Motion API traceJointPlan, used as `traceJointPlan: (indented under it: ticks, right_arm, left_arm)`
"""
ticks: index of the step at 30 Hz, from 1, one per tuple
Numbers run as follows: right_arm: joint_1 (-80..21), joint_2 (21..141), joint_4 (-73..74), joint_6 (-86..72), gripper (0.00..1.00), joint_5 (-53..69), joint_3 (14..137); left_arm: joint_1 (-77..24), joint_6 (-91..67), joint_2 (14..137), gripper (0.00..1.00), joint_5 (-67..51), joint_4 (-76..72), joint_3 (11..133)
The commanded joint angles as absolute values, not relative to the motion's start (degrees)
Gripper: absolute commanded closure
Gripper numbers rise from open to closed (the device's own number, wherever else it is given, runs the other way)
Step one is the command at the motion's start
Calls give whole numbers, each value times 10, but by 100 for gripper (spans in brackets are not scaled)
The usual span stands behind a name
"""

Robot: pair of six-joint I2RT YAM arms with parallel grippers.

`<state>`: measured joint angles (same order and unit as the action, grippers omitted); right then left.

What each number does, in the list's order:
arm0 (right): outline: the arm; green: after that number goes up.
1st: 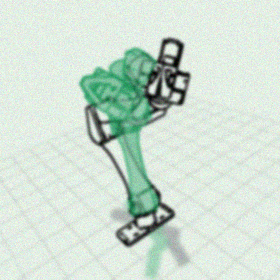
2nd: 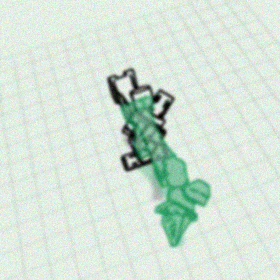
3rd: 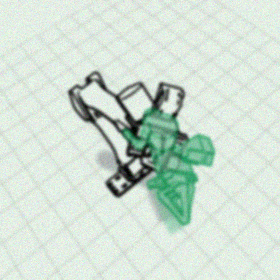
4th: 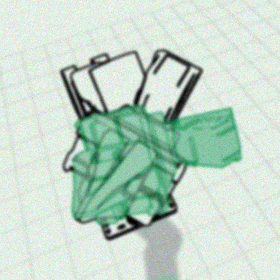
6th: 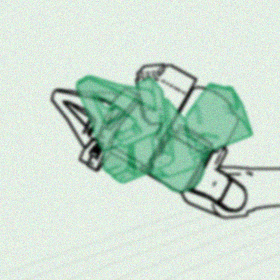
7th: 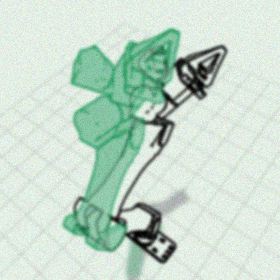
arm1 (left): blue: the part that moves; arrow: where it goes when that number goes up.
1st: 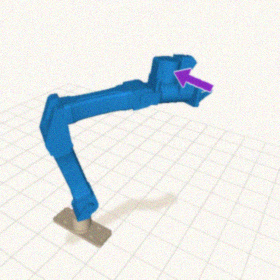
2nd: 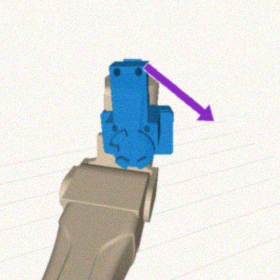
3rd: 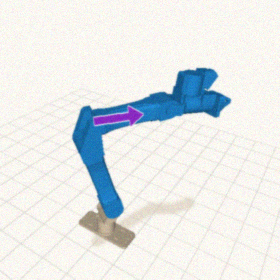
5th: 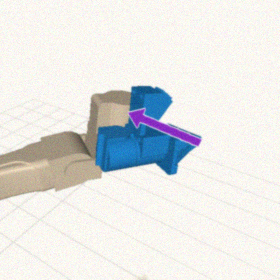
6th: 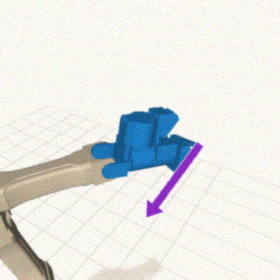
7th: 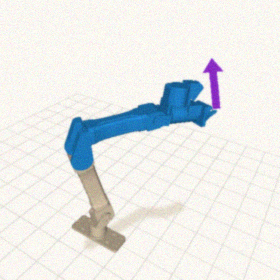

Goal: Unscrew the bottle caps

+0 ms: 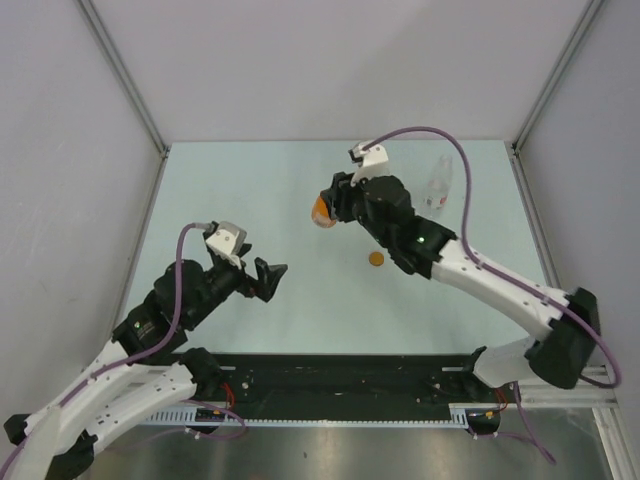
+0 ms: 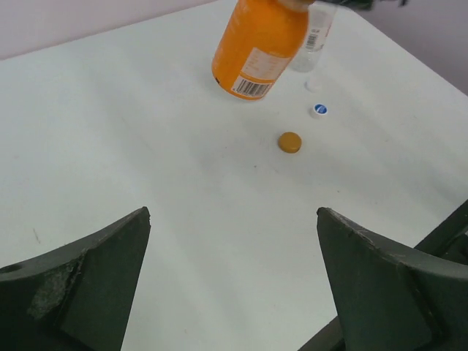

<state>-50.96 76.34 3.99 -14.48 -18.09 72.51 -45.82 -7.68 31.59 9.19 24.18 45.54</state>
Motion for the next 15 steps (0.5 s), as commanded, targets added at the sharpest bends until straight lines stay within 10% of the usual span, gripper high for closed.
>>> traceJointPlan:
  ticks: [1,15]
  right_arm:
    - [-480,867,-30,-129,100,-249,758]
    - [-421,1099,-78,-146,100,-238,863]
  left_arm:
    - [-455,-118,252,0,167,249,418]
    - [-455,-108,212,1,183,242,371]
